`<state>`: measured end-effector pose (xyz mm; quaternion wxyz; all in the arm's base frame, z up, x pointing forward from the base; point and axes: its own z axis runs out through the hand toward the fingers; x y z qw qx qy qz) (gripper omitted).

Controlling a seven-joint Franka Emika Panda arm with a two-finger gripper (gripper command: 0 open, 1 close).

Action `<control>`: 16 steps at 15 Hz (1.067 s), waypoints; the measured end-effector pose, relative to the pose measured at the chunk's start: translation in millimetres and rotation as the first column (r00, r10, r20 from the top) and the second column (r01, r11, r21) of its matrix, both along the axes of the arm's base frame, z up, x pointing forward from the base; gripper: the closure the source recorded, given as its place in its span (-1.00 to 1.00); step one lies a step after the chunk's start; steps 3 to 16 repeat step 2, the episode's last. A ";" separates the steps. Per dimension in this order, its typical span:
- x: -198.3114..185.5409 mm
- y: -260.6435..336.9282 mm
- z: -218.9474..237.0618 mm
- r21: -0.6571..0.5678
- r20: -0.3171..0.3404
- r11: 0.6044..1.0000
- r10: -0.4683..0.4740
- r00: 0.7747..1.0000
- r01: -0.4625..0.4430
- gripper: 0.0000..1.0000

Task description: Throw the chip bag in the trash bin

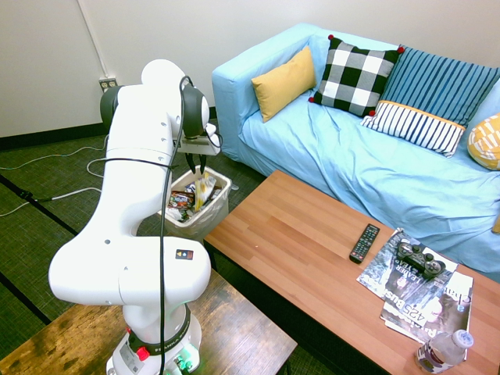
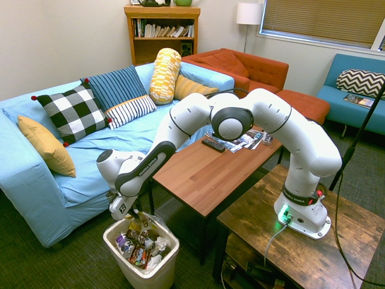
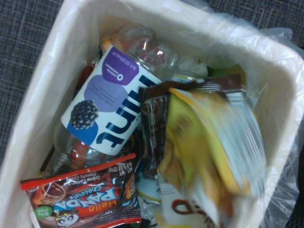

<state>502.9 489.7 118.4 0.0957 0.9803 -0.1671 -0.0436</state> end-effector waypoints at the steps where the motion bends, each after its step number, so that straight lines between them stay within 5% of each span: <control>1: -0.2 -0.2 -0.7 -0.001 -0.001 1.000 0.001 1.000 -0.001 -1.00; 16: -0.3 -0.2 -1.1 -0.001 -0.002 1.000 0.002 1.000 -0.002 -1.00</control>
